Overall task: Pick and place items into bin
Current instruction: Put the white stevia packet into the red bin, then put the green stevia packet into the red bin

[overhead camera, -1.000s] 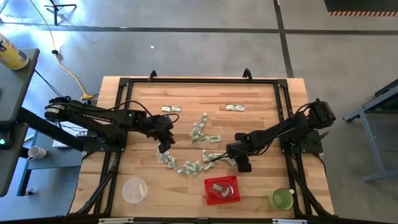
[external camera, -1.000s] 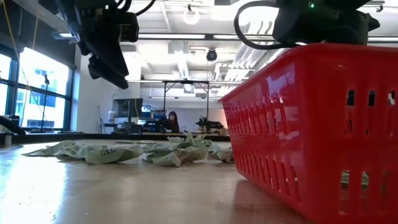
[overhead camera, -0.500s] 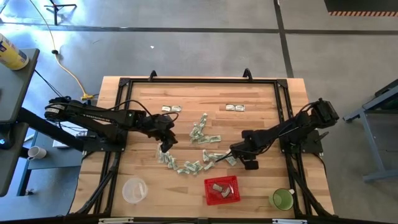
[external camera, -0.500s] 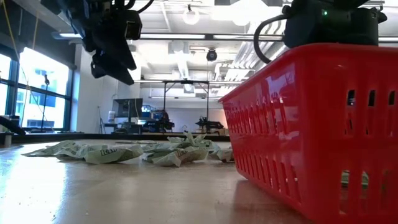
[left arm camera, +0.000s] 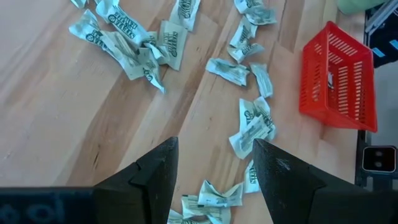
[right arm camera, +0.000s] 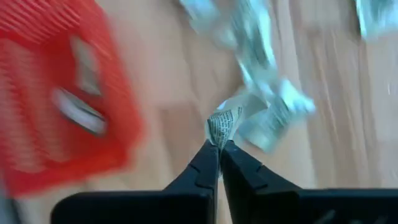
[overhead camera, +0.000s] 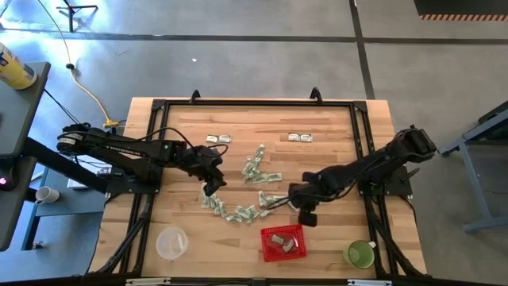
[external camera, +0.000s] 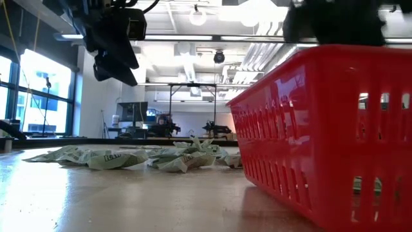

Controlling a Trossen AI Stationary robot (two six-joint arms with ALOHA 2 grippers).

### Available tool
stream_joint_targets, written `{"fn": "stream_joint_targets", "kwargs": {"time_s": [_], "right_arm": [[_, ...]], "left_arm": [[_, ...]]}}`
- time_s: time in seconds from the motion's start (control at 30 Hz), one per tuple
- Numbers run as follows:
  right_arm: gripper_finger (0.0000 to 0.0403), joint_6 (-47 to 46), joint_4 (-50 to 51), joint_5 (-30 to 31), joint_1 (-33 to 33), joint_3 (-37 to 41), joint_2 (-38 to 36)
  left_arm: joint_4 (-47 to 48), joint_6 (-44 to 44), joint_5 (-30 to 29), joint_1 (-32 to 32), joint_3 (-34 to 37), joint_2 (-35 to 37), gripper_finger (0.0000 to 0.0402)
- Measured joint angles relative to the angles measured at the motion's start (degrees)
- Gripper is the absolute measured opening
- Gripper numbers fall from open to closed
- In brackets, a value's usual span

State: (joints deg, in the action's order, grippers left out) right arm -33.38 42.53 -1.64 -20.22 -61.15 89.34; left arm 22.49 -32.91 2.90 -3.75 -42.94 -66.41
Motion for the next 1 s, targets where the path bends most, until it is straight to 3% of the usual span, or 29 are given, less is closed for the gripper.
{"fn": "stream_joint_targets", "kwargs": {"time_s": [0.1, 0.27, 0.37, 0.53, 0.77, 1.0], "right_arm": [[0.0008, -2.5, -1.0, -0.7, -1.3, -3.8, 0.0], [0.0046, -10.6, -4.1, -6.4, -3.9, -5.3, 1.5], [0.0066, -14.4, -7.7, -9.1, -6.0, -7.1, 4.6], [0.0079, -20.0, -9.3, -8.8, -8.4, -14.3, 13.0], [0.0108, -20.6, 2.9, 3.7, -10.9, -27.9, 20.7], [0.0160, -28.0, 22.6, 18.7, -11.8, -35.0, 20.9]], "left_arm": [[0.0, 2.3, 0.0, 0.0, 0.0, 0.0, 0.0241], [1.4, 7.8, 0.1, 0.0, 0.0, 0.0, 0.0241], [3.6, 10.4, 1.0, 0.0, 0.0, 0.0, 0.0241], [7.4, 13.3, 2.7, 0.0, 0.0, 0.0, 0.0241], [16.6, 16.1, 2.8, 0.0, 0.0, 0.0, 0.0241], [18.2, 13.2, -0.5, 4.2, -3.0, 0.0, 0.0241]]}}
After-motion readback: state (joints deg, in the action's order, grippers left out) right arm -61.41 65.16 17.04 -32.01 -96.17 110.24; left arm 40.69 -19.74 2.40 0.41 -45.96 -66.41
